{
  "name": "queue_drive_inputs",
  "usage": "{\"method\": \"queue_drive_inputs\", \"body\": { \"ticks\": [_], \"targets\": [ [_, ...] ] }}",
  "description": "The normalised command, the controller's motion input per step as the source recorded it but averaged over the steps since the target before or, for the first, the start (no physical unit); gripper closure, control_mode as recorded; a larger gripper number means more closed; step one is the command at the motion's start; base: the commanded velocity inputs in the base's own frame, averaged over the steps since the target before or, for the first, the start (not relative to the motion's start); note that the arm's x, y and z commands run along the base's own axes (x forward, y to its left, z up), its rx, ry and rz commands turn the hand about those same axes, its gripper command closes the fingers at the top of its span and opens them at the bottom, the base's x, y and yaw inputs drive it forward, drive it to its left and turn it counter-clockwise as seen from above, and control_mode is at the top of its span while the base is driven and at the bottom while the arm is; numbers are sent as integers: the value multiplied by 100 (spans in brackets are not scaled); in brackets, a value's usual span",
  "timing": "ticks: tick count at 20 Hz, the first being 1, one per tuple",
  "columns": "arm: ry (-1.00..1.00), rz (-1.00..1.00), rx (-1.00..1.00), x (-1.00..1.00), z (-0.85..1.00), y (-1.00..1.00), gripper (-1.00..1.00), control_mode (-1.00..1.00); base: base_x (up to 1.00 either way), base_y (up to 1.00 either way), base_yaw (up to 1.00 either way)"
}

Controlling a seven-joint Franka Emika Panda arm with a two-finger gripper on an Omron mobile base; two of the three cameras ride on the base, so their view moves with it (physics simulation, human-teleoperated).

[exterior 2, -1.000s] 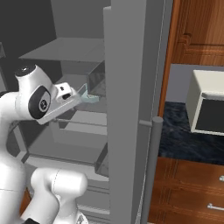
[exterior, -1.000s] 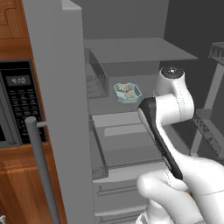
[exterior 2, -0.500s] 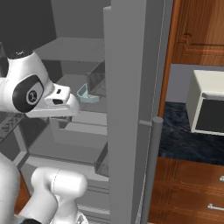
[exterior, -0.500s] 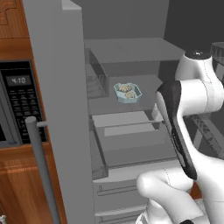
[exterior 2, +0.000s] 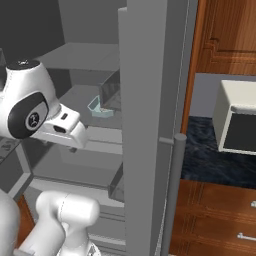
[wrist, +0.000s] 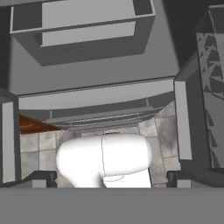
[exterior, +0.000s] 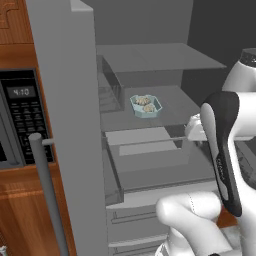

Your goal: Place two dumplings into each of the tupperware containers and then place the containers in the fridge.

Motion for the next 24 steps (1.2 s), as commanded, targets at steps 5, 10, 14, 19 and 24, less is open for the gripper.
{"method": "queue_drive_inputs", "body": {
  "ticks": [5, 10, 14, 19, 24],
  "targets": [
    [-3, 0, -2, -3, 0, 42, -100, -100, 0, 0, 0],
    [0, 0, 0, -1, 0, 0, -100, -100, 0, 0, 0],
    [0, 0, 0, 0, 0, 0, -100, -100, 0, 0, 0],
    [0, 0, 0, -1, 0, 0, -100, 100, -40, 1, 0],
    [0, 0, 0, 0, 0, 0, -100, 100, -100, 1, 0]
  ]
}}
